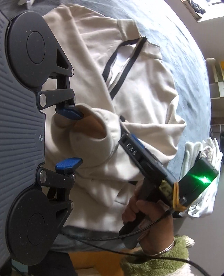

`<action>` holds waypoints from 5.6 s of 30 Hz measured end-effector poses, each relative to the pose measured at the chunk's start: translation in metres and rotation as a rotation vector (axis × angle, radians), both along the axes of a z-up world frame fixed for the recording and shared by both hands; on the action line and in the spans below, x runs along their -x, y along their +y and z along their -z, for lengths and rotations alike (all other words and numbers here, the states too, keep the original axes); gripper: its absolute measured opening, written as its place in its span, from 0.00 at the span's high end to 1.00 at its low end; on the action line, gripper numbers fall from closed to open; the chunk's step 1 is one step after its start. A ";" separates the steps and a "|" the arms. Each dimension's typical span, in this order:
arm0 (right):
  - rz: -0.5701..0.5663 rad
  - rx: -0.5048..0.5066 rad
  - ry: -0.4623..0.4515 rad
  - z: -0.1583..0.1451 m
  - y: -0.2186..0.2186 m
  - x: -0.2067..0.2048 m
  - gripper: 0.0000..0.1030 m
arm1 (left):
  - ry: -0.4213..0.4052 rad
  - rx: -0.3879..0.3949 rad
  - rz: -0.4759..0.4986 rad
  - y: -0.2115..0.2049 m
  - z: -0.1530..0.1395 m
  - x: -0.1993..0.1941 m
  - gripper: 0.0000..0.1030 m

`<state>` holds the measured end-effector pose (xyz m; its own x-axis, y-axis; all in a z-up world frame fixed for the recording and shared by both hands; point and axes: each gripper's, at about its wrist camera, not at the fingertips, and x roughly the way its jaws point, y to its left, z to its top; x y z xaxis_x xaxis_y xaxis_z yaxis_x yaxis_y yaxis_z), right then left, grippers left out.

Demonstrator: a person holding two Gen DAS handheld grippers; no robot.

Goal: Fold clothes

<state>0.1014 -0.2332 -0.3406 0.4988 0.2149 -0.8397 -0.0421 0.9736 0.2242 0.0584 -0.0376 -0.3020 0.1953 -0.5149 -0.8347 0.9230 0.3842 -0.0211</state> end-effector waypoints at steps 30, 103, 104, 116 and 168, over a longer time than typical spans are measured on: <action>0.044 -0.171 -0.094 -0.049 -0.017 0.042 0.52 | 0.557 0.098 -0.401 0.084 0.008 -0.010 0.71; 0.582 -1.194 0.240 0.031 0.018 0.066 0.72 | 1.053 0.507 -1.036 0.129 0.045 -0.063 0.60; 0.565 -1.178 0.247 0.026 0.018 0.066 0.72 | 1.069 0.497 -1.028 0.127 0.050 -0.063 0.55; 0.329 -1.000 0.291 -0.026 -0.017 0.134 0.72 | 1.536 0.551 -0.849 0.085 0.114 -0.034 0.45; 0.223 -0.708 0.561 0.003 0.048 0.114 0.34 | 0.595 -0.030 -0.857 0.130 0.028 -0.019 0.59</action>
<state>-0.0130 -0.1847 -0.3434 0.1506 0.7171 -0.6805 0.4242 0.5748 0.6997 0.0775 0.0920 -0.3296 0.0384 -0.3752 -0.9261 0.1850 0.9135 -0.3624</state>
